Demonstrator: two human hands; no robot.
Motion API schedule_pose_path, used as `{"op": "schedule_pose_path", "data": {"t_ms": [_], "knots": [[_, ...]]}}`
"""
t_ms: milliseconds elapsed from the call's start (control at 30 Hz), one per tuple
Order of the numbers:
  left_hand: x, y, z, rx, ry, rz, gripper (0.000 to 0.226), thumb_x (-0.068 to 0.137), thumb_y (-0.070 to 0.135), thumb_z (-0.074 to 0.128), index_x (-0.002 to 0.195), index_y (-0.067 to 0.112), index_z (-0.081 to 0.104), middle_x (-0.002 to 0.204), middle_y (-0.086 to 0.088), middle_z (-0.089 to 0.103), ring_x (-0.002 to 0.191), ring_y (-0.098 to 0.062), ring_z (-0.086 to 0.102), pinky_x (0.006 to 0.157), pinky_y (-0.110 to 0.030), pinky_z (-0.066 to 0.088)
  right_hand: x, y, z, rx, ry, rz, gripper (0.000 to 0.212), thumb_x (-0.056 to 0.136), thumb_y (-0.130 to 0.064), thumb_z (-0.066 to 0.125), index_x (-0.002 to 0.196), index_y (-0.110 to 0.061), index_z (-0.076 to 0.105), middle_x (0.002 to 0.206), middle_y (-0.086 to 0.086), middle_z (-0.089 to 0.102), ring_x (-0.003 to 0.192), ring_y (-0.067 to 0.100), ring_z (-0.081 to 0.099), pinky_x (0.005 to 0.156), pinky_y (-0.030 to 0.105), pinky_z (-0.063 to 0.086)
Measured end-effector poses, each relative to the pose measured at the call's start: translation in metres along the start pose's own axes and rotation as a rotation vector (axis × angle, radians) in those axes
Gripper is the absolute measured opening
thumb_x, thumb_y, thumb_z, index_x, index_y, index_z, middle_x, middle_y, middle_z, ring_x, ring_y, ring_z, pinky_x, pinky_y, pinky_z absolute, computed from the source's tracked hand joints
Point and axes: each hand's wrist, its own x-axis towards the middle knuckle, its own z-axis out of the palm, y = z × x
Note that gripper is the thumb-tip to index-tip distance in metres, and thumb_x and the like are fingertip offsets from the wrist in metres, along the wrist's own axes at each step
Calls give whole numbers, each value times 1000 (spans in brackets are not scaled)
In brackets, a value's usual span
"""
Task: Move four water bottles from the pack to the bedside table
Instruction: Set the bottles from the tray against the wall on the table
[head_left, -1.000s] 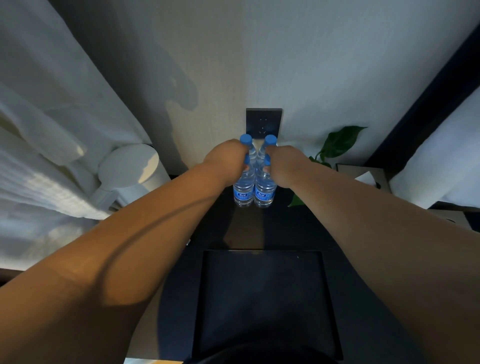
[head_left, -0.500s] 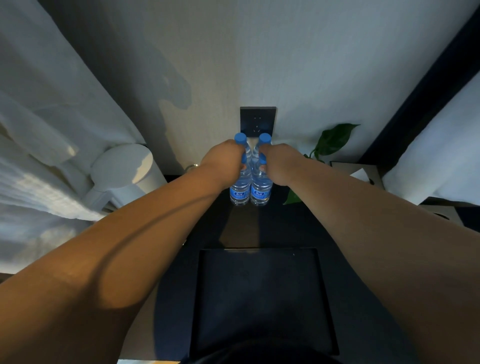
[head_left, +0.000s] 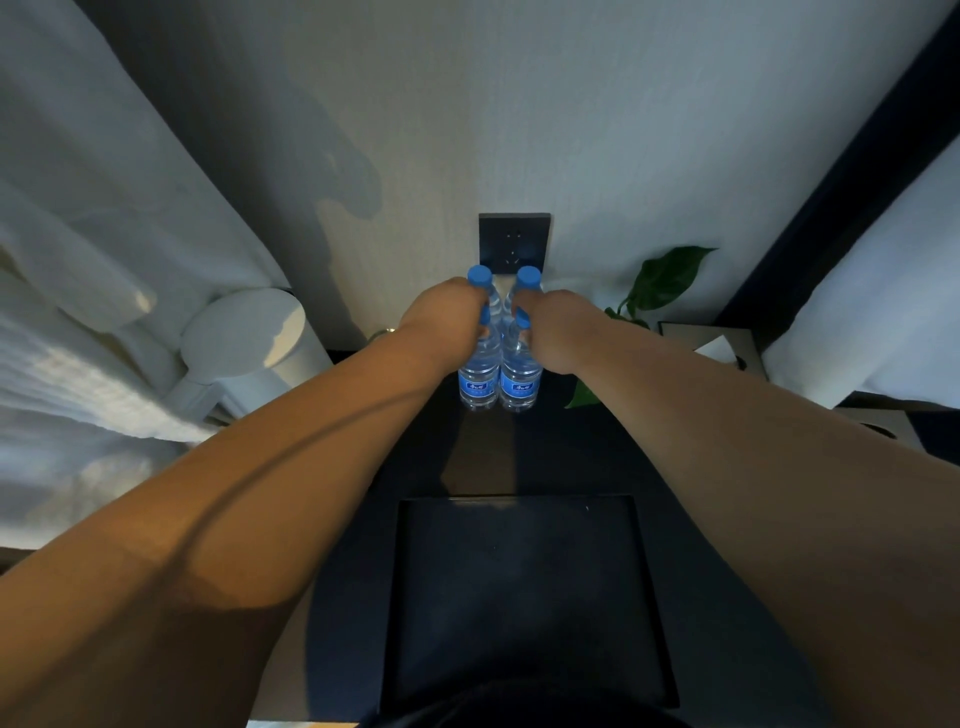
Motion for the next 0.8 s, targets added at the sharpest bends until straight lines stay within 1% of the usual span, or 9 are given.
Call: {"op": "schedule_pose_path", "data": {"t_ms": [100, 233, 300, 367, 467, 567, 700, 733, 800], "knots": [[0, -1, 2, 8, 13, 21, 32, 94, 16, 68, 125, 11, 62, 114, -14, 61, 100, -28, 61, 79, -31, 41, -1, -1, 4, 43, 49, 41, 49, 104, -24, 60, 149, -16, 43, 78, -6, 45, 66, 8, 50, 49, 25, 32], [-1, -1, 4, 25, 23, 48, 37, 93, 16, 70, 128, 12, 61, 120, -14, 60, 105, -29, 61, 87, -36, 48, -2, 0, 8, 39, 135, 47, 43, 105, -30, 61, 143, -14, 50, 77, -8, 43, 65, 7, 46, 51, 25, 31], [-1, -1, 5, 29, 20, 49, 37, 93, 14, 70, 129, 11, 61, 122, -15, 60, 105, -30, 61, 89, -37, 48, -3, 0, 7, 22, 134, 56, 40, 105, -32, 61, 138, -12, 54, 83, -2, 52, 72, 13, 53, 60, 28, 39], [-1, 0, 4, 39, 24, 48, 35, 93, 13, 69, 128, 10, 61, 122, -15, 60, 105, -30, 61, 89, -37, 49, -4, -1, 6, 18, 128, 61, 36, 105, -32, 61, 135, -12, 56, 97, 4, 62, 83, 18, 59, 69, 32, 45], [-3, 1, 2, 39, 24, 43, 37, 92, 11, 70, 128, 10, 60, 121, -15, 60, 103, -30, 62, 88, -37, 50, -6, -3, 4, 9, 117, 57, 34, 105, -31, 61, 132, -12, 57, 106, 9, 66, 89, 20, 62, 74, 34, 50], [-7, 3, 2, 42, 24, 45, 39, 90, 6, 69, 128, 10, 59, 122, -14, 58, 103, -30, 62, 89, -40, 53, -7, -2, 4, -6, 121, 54, 37, 106, -30, 59, 137, -11, 55, 103, 7, 64, 89, 19, 60, 74, 34, 48], [-9, 2, 3, 42, 32, 43, 35, 93, 9, 66, 127, 9, 59, 123, -15, 58, 101, -31, 62, 86, -41, 53, -8, -3, 6, -58, 124, 58, 31, 107, -29, 57, 132, -11, 55, 82, -3, 50, 82, 16, 54, 70, 33, 40], [-9, 3, 3, 39, 35, 44, 35, 93, 9, 67, 127, 9, 59, 123, -15, 58, 101, -31, 62, 85, -40, 53, -8, -4, 6, -60, 124, 56, 30, 107, -28, 57, 131, -11, 55, 82, -3, 50, 81, 16, 54, 70, 33, 40], [-9, 3, 4, 36, 33, 38, 36, 93, 11, 67, 128, 10, 58, 123, -15, 58, 101, -31, 62, 84, -39, 51, -10, -4, 5, -58, 113, 56, 31, 108, -27, 56, 134, -10, 54, 90, 1, 55, 84, 17, 55, 71, 33, 41]]}}
